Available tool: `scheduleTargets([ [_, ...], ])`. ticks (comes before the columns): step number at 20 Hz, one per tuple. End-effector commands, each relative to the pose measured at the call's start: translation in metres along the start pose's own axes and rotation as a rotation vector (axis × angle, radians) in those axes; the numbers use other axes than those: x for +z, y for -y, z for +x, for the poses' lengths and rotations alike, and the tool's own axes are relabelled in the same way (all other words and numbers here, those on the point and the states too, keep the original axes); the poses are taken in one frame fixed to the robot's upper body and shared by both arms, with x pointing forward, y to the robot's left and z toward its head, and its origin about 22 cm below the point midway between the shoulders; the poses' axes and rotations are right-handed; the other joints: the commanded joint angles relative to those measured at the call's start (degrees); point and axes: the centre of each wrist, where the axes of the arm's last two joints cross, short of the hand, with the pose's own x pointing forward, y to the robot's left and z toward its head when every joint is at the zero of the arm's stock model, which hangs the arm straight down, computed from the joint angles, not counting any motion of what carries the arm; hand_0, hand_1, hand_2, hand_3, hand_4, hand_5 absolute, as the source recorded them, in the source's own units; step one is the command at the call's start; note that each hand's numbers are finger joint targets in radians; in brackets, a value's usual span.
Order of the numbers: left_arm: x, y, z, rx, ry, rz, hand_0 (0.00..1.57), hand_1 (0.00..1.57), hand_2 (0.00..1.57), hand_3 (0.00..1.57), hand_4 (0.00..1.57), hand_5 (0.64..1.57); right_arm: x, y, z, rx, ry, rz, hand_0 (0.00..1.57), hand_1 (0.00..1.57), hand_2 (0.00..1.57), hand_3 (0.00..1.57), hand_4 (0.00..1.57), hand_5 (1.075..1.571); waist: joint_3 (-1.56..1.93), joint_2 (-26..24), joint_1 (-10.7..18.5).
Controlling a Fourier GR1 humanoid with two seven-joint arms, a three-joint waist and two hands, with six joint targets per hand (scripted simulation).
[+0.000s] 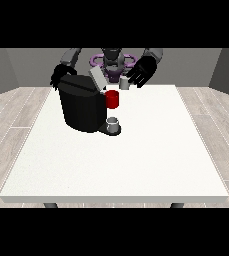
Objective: Insert the coffee pod into the coffee machine and close the lid
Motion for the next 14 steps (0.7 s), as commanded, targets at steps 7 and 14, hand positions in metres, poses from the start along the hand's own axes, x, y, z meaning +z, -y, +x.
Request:
scheduleTargets([
  [7,-0.009,-0.020,0.015,-0.030,0.006,0.046,1.26,1.26,1.30,1.24,0.49,1.571,-0.011,0.001,0.026,0.034,0.064,0.001,0.00,0.00,0.00,0.00,0.55,1.571,0.00,3.7,-2.4],
  [14,-0.017,-0.016,0.030,-0.027,-0.009,0.033,1.28,1.28,1.31,1.22,0.50,1.571,-0.013,-0.006,0.030,0.011,0.079,-0.017,0.00,0.00,0.00,0.00,0.52,1.571,0.00,4.9,-3.3],
])
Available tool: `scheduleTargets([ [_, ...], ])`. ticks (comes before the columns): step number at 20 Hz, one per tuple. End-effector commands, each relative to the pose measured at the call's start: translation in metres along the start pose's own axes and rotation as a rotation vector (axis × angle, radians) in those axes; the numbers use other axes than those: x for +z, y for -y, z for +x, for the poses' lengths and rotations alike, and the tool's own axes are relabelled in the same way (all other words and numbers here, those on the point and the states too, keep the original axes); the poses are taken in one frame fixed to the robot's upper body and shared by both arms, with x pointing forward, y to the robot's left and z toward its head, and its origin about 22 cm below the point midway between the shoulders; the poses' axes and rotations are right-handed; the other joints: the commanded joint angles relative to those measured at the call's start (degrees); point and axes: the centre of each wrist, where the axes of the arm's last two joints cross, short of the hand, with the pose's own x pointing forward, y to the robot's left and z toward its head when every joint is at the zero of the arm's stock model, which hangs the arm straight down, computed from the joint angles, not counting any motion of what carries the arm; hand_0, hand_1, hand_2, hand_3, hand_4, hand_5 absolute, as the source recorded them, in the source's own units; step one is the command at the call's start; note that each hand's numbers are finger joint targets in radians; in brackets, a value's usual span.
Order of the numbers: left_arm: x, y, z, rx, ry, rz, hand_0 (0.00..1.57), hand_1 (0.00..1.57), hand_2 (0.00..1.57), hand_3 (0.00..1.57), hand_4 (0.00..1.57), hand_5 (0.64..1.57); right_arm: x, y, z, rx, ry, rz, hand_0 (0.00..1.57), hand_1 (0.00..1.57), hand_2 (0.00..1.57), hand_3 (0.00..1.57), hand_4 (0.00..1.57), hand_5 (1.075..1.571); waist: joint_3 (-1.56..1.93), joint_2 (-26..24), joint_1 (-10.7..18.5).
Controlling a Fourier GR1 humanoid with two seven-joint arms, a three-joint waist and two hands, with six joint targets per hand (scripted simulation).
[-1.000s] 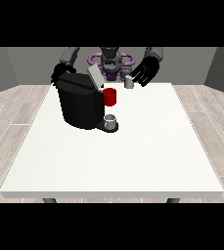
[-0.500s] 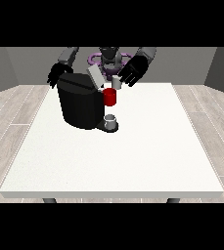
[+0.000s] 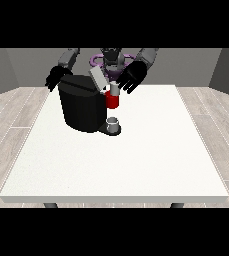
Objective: Insert the coffee pod into the coffee machine and close the lid
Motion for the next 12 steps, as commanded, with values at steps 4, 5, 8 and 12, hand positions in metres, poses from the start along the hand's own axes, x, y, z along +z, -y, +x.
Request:
scheduleTargets([
  [4,-0.006,0.006,0.010,0.003,-0.010,-0.017,1.27,1.27,1.30,1.22,0.51,1.571,0.007,-0.007,-0.008,-0.022,-0.017,-0.023,0.00,0.00,0.00,0.00,0.51,1.571,-0.01,-0.1,-0.6],
  [5,-0.005,0.001,0.011,-0.005,0.029,-0.021,1.23,1.23,1.28,1.21,0.51,1.571,-0.002,0.005,-0.001,-0.024,0.000,-0.016,0.00,0.00,0.00,0.00,0.54,1.571,-0.01,0.4,0.3],
  [8,-0.003,0.012,0.001,0.004,-0.003,-0.041,1.21,1.21,1.26,1.19,0.50,1.571,0.010,-0.018,0.002,-0.012,-0.059,-0.002,0.00,0.00,0.00,0.00,0.50,1.571,-0.03,-1.3,-0.6],
  [12,-0.006,0.004,0.009,0.010,0.009,-0.022,1.19,1.19,1.26,1.20,0.49,1.571,0.008,-0.001,-0.004,-0.018,0.001,-0.009,0.00,0.00,0.00,0.00,0.50,1.571,0.00,0.8,-0.9],
])
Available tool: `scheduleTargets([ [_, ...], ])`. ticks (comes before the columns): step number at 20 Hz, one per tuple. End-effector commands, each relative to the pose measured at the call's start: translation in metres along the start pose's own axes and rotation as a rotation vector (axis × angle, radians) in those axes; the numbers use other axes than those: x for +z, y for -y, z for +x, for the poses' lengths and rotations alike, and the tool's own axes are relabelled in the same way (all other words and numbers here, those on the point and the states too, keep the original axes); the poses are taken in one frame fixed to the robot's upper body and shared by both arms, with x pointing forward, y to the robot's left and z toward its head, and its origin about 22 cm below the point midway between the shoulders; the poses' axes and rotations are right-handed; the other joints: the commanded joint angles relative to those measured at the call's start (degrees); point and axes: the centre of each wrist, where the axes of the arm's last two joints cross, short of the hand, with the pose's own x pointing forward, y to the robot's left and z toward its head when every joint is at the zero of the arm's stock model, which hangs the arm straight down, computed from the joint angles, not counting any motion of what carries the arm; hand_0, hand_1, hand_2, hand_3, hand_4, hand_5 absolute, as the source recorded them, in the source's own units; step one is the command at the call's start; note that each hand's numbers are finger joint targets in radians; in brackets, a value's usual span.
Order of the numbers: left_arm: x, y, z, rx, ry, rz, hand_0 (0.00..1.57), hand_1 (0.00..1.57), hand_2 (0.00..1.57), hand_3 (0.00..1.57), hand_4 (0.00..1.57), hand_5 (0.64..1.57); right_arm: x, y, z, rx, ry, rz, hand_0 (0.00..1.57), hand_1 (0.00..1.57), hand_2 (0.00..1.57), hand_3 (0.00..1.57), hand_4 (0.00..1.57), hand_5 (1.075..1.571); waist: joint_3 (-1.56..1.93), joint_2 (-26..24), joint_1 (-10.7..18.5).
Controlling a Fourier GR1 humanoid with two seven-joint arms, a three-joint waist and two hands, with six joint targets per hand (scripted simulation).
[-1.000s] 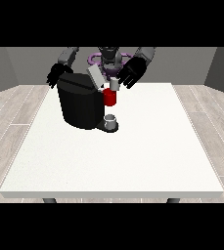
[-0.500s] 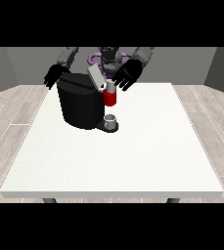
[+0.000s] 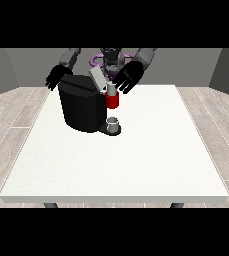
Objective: Insert the coffee pod into the coffee machine and close the lid
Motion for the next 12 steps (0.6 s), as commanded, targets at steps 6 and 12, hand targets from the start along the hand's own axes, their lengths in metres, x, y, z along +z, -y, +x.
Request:
scheduleTargets([
  [6,0.000,0.031,-0.001,0.003,-0.026,-0.056,1.16,1.16,1.24,1.18,0.51,1.571,0.003,0.018,-0.010,-0.021,-0.046,-0.023,0.00,0.00,0.00,0.00,0.48,1.571,0.01,-1.8,1.3],
  [12,-0.003,0.031,0.005,0.010,-0.017,-0.072,1.24,1.24,1.28,1.20,0.49,1.571,0.004,0.009,-0.009,-0.010,-0.024,-0.016,0.00,0.00,0.00,0.00,0.45,1.571,0.00,-1.2,0.7],
])
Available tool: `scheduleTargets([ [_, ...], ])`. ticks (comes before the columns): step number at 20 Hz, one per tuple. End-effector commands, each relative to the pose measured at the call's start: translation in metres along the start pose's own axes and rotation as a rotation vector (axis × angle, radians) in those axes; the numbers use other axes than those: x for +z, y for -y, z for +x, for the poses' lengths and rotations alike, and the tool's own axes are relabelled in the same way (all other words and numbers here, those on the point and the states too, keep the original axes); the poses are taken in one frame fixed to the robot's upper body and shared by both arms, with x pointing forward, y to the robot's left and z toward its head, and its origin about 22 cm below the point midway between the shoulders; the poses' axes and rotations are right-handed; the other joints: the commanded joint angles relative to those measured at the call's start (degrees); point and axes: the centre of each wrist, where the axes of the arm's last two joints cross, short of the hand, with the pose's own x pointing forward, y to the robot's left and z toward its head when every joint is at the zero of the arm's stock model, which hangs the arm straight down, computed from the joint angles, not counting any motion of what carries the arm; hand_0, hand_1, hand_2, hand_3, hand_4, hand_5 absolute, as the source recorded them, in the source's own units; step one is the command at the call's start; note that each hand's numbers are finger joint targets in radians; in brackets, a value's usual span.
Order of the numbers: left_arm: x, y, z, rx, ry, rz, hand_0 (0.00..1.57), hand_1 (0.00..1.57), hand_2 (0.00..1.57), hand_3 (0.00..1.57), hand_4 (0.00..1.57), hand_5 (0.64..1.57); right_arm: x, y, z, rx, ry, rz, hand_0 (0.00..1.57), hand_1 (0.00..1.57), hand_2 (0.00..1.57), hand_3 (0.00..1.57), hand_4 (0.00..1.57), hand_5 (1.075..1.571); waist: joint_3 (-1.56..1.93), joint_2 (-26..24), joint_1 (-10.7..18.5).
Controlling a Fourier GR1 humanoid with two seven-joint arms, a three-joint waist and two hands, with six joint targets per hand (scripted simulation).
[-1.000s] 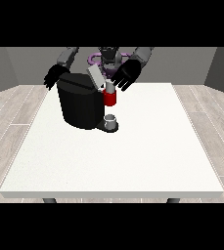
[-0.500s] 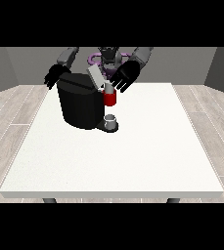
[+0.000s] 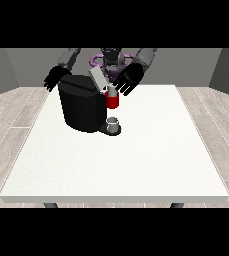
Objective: Insert the coffee pod into the coffee machine and close the lid
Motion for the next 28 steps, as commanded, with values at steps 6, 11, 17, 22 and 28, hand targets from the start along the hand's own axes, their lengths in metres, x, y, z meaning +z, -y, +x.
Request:
scheduleTargets([
  [6,0.001,0.019,-0.003,0.004,-0.018,-0.014,1.20,1.20,1.24,1.14,0.47,1.571,0.003,0.007,-0.009,-0.013,0.005,-0.008,0.00,0.00,0.00,0.00,0.45,1.571,0.00,1.1,0.1],
  [11,-0.008,0.000,0.021,-0.035,0.011,0.017,1.15,1.15,1.18,1.02,0.45,1.571,-0.006,-0.007,-0.002,0.016,0.013,-0.016,0.00,0.00,0.00,0.00,0.36,1.571,0.00,1.8,0.4],
  [17,0.008,-0.017,-0.018,-0.048,-0.004,0.006,1.07,1.07,1.12,0.95,0.38,1.571,0.000,0.007,0.005,0.005,0.009,-0.009,0.00,0.00,0.00,0.00,0.41,1.571,-0.02,0.9,0.0],
  [22,-0.001,-0.019,0.006,-0.072,0.044,0.040,1.06,1.06,1.12,0.95,0.36,1.571,-0.004,-0.003,-0.002,-0.011,0.064,-0.023,0.00,0.00,0.00,0.00,0.48,1.571,0.00,3.8,0.6],
  [28,0.001,-0.006,0.000,-0.145,0.045,-0.084,0.00,0.00,0.00,0.00,0.00,1.571,0.004,-0.003,-0.012,0.000,0.041,-0.037,0.00,0.00,0.00,0.00,0.46,1.571,0.02,1.5,1.5],
])
